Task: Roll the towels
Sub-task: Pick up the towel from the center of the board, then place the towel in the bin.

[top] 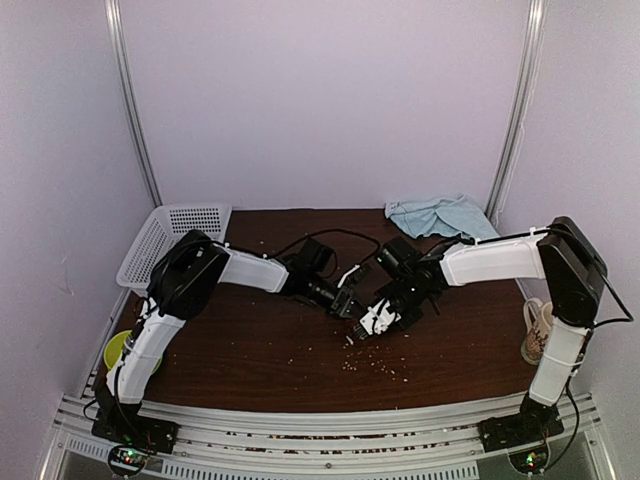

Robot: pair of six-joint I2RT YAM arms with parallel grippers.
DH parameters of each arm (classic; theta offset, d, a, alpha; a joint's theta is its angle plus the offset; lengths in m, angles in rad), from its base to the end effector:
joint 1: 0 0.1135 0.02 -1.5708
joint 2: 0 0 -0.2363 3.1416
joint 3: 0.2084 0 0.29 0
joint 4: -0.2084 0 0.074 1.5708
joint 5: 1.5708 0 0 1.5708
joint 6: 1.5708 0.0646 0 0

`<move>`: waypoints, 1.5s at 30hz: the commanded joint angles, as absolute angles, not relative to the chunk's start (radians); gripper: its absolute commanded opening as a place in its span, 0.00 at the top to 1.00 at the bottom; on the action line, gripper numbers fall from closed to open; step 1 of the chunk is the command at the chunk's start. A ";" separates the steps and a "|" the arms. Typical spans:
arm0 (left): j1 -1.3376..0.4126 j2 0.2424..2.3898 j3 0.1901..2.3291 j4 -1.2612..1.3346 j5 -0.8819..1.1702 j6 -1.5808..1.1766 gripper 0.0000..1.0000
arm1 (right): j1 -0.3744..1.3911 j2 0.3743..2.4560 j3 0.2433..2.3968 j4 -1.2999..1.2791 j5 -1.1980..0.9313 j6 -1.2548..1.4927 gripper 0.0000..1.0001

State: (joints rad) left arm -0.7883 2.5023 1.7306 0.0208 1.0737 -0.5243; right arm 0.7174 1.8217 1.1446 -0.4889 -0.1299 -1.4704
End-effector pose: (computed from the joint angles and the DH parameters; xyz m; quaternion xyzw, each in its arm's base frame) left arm 0.3344 -0.4169 0.0281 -0.3058 -0.7544 0.5806 0.0149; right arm 0.2897 0.2639 0.0845 -0.8744 0.4371 -0.0146 0.2099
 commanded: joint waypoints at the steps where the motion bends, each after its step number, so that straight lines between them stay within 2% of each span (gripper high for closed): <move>1: -0.855 2.500 1.698 -0.044 1.041 -0.522 1.00 | 0.703 1.754 1.163 -0.368 -0.101 -1.370 0.47; 6: -0.823 2.392 1.684 -0.105 0.912 -0.487 1.00 | 0.694 1.626 1.167 -0.379 -0.123 -1.248 0.12; 7: -0.817 2.371 1.683 -0.125 0.884 -0.473 1.00 | 0.692 1.600 1.173 -0.389 -0.119 -1.220 0.02; 8: -0.813 2.351 1.683 -0.140 0.868 -0.457 1.00 | 0.688 1.578 1.181 -0.408 -0.121 -1.199 0.00; 14: -0.781 2.245 1.700 -0.238 0.760 -0.406 1.00 | 0.671 1.463 1.228 -0.486 -0.119 -1.048 0.00; 20: -0.709 2.107 1.693 -0.314 0.636 -0.375 1.00 | 0.671 1.341 1.169 -0.449 -0.107 -0.923 0.00; 25: -0.620 1.995 1.729 -0.453 0.440 -0.313 1.00 | 0.671 1.288 1.144 -0.408 -0.115 -0.835 0.00; 32: -0.432 1.868 1.720 -0.540 0.352 -0.290 1.00 | 0.704 1.277 1.143 -0.397 -0.105 -0.763 0.00; 36: -0.316 1.875 1.797 -0.670 0.253 -0.258 1.00 | 0.752 1.295 1.126 -0.376 -0.068 -0.729 0.00; 40: -0.189 1.904 1.840 -0.729 0.282 -0.240 1.00 | 0.805 1.324 1.105 -0.354 -0.047 -0.723 0.00; 45: -0.106 1.975 1.953 -0.883 0.187 -0.180 1.00 | 0.859 1.372 1.099 -0.343 -0.023 -0.706 0.00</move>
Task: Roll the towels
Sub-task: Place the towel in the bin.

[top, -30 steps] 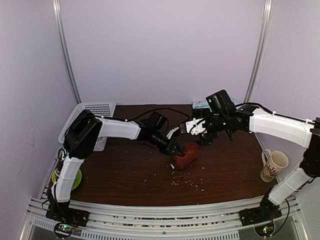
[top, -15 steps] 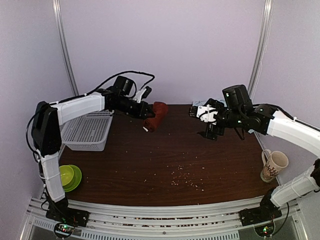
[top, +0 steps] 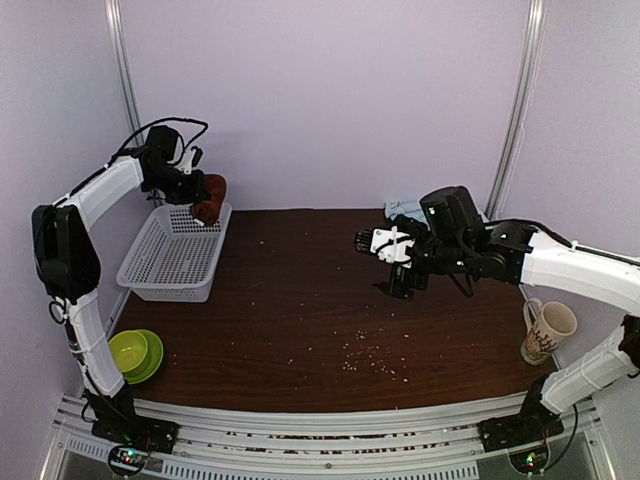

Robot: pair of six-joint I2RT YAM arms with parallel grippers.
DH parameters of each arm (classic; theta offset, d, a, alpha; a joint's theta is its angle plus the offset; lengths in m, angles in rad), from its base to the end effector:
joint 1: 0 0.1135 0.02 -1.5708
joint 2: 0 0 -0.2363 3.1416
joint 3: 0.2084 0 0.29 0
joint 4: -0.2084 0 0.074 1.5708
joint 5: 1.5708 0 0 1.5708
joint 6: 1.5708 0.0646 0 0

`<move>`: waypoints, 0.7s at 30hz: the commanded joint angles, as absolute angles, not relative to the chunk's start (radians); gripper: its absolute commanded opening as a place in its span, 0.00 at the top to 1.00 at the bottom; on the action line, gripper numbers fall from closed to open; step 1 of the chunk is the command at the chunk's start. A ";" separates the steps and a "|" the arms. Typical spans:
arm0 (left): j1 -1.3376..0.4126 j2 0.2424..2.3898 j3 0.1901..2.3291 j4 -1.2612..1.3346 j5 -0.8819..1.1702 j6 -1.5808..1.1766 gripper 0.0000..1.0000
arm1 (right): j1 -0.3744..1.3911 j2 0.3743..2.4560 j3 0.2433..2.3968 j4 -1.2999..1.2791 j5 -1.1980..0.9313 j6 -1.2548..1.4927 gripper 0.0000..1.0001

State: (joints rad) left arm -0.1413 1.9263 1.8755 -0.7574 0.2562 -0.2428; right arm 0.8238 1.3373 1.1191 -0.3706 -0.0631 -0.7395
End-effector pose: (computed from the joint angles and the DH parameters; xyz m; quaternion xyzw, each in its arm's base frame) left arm 0.4758 -0.0842 0.2819 0.0008 0.9218 -0.1868 0.3397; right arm 0.2487 0.2746 0.2636 -0.6315 0.6151 0.0476 0.4697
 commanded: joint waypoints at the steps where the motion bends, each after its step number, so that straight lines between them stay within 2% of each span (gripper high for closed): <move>1: -0.099 1.980 1.963 -0.899 0.174 -0.172 1.00 | 0.867 1.380 1.097 -0.342 -0.021 -0.706 0.00; 10: -0.014 1.945 1.819 -0.925 0.095 -0.155 1.00 | 0.907 1.398 1.079 -0.326 -0.031 -0.704 0.00; 16: 0.065 1.864 1.617 -0.793 0.193 -0.147 1.00 | 0.938 1.423 1.081 -0.327 -0.018 -0.701 0.00; 21: 0.109 1.838 1.548 -0.766 0.329 -0.110 1.00 | 0.950 1.439 1.080 -0.328 -0.019 -0.703 0.00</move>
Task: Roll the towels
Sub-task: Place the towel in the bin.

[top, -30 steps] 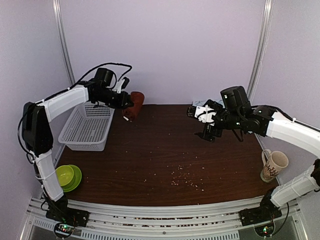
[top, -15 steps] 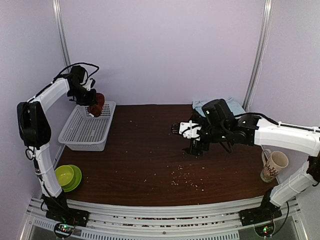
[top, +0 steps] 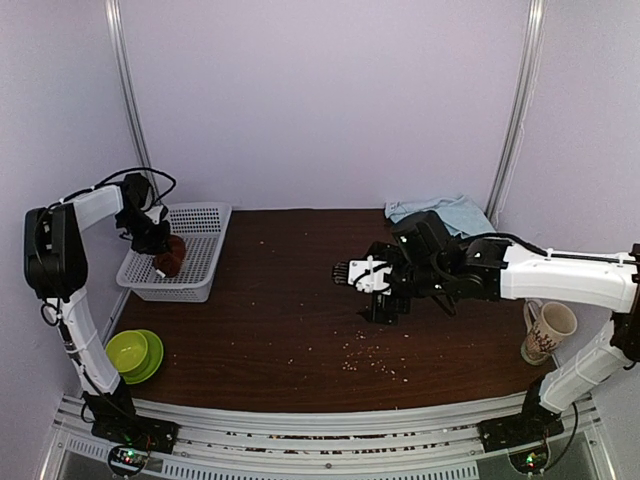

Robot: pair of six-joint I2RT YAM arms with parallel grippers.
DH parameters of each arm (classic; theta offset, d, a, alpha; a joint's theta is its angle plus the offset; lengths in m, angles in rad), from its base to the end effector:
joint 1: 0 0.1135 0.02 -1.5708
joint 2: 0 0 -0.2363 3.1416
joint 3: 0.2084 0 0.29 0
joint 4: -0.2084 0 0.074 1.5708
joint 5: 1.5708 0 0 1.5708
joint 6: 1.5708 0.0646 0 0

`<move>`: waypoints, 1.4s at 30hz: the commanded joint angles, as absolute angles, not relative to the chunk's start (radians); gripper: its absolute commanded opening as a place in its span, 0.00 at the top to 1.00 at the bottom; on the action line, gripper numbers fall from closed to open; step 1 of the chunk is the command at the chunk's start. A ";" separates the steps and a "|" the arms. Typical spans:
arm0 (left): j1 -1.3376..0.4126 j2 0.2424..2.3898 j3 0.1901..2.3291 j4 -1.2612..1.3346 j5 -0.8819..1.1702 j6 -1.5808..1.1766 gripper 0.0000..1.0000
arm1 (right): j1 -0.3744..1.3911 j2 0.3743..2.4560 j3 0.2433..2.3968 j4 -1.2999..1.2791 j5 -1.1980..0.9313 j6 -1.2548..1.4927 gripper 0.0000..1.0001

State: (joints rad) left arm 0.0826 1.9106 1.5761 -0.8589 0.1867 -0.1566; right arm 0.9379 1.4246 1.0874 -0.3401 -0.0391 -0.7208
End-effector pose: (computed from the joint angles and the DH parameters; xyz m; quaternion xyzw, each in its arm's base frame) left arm 0.4366 0.0241 0.1720 -0.0993 0.9731 -0.0984 0.1833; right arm 0.2234 0.3088 0.2232 -0.6707 0.6027 0.0643 0.4275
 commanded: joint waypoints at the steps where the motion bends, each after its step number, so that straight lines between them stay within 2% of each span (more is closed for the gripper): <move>1: 0.119 1.828 1.525 -0.752 0.363 -0.102 1.00 | 0.951 1.440 1.080 -0.329 -0.020 -0.704 0.00; 9: 0.210 1.757 1.368 -0.638 0.382 -0.105 1.00 | 0.961 1.431 1.075 -0.330 -0.044 -0.705 0.00; 14: 0.210 1.789 1.310 -0.602 0.385 -0.101 1.00 | 0.964 1.440 1.076 -0.334 -0.052 -0.703 0.00; 26: 0.210 1.852 1.295 -0.577 0.285 -0.124 1.00 | 0.973 1.450 1.077 -0.337 -0.056 -0.707 0.00; 36: 0.209 1.899 1.258 -0.498 0.438 -0.126 1.00 | 0.981 1.462 1.077 -0.340 -0.046 -0.714 0.00; 39: 0.198 1.917 1.252 -0.494 0.379 -0.129 1.00 | 0.983 1.462 1.077 -0.341 -0.046 -0.715 0.00; 42: 0.187 1.932 1.258 -0.508 0.315 -0.135 0.95 | 0.987 1.462 1.078 -0.344 -0.046 -0.716 0.00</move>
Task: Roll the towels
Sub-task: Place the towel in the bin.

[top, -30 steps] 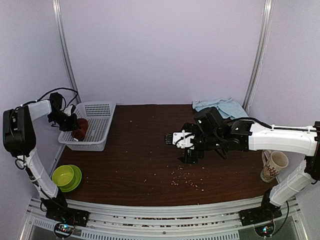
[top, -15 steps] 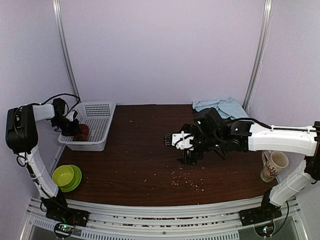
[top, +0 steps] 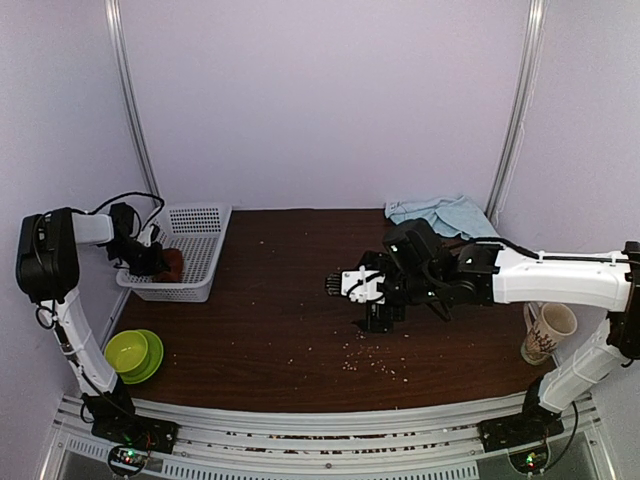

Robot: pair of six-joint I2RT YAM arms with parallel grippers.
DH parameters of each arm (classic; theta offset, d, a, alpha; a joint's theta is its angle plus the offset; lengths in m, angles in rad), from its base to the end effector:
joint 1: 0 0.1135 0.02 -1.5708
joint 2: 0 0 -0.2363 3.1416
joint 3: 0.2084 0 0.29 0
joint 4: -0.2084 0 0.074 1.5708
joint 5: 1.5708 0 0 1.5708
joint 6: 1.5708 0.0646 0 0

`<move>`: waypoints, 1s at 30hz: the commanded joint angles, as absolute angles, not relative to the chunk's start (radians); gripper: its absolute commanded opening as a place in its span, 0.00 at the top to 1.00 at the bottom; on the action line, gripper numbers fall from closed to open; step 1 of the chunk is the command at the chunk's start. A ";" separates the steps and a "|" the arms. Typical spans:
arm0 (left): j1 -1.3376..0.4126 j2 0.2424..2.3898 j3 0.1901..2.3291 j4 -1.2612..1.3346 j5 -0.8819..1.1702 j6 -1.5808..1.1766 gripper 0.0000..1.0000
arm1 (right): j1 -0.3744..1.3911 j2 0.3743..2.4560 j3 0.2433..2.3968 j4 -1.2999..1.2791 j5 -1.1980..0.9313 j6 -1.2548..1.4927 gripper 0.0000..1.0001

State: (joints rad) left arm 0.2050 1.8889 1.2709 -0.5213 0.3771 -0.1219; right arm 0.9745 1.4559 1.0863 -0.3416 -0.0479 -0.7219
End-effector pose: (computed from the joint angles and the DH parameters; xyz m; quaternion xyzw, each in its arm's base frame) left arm 0.4121 0.0614 0.1007 -0.1165 0.9532 -0.1742 0.2177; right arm 0.2131 0.3195 0.2113 -0.6883 0.5935 0.0741 0.4105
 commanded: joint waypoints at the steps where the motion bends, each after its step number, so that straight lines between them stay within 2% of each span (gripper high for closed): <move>1: 0.186 1.932 1.259 -0.515 0.286 -0.142 0.90 | 0.990 1.462 1.078 -0.344 -0.046 -0.717 0.00; 5: 0.184 1.914 1.260 -0.532 0.209 -0.160 0.74 | 0.996 1.458 1.078 -0.344 -0.046 -0.715 0.00; 10: 0.185 1.913 1.272 -0.560 0.158 -0.165 0.67 | 1.006 1.459 1.079 -0.344 -0.046 -0.718 0.00; 16: 0.185 1.876 1.291 -0.590 0.078 -0.169 0.62 | 1.019 1.468 1.078 -0.344 -0.035 -0.725 0.00; 30: 0.185 1.814 1.332 -0.623 -0.005 -0.178 0.62 | 1.043 1.476 1.078 -0.347 -0.029 -0.735 0.00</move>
